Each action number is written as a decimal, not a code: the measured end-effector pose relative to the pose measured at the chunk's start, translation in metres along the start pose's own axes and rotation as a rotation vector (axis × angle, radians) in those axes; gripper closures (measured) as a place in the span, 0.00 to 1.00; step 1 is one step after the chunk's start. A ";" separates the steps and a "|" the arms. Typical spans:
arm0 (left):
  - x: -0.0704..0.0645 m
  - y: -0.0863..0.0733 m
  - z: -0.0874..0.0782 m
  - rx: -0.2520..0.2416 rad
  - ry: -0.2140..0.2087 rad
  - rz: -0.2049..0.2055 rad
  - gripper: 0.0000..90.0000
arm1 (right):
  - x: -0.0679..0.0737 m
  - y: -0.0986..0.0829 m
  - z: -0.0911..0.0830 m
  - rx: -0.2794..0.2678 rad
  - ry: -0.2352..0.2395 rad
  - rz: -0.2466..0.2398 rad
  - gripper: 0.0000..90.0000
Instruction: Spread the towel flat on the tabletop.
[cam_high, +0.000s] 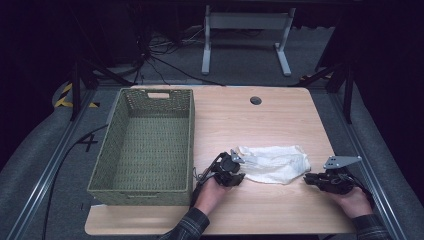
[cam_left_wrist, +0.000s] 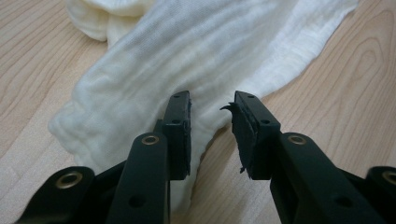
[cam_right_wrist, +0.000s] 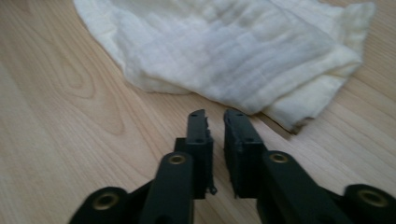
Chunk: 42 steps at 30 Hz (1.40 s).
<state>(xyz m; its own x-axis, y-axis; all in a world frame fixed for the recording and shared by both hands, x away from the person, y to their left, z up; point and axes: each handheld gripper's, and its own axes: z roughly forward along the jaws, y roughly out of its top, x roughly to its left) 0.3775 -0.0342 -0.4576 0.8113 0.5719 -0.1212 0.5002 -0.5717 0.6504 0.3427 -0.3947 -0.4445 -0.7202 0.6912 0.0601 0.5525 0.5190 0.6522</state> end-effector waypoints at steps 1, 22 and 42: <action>0.000 0.000 0.000 0.000 0.000 0.000 0.75 | 0.001 0.002 0.002 0.003 0.015 -0.007 0.99; 0.001 0.000 0.000 -0.001 -0.006 -0.001 0.75 | -0.015 0.053 0.033 -0.082 0.012 0.010 1.00; 0.001 0.000 0.000 -0.005 -0.012 0.000 0.74 | -0.030 0.060 0.028 -0.111 0.004 0.022 0.88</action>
<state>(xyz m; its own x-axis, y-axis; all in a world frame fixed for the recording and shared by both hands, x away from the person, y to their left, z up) 0.3783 -0.0332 -0.4581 0.8148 0.5648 -0.1303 0.4989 -0.5689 0.6538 0.4097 -0.3701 -0.4284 -0.7105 0.6993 0.0785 0.5185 0.4448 0.7303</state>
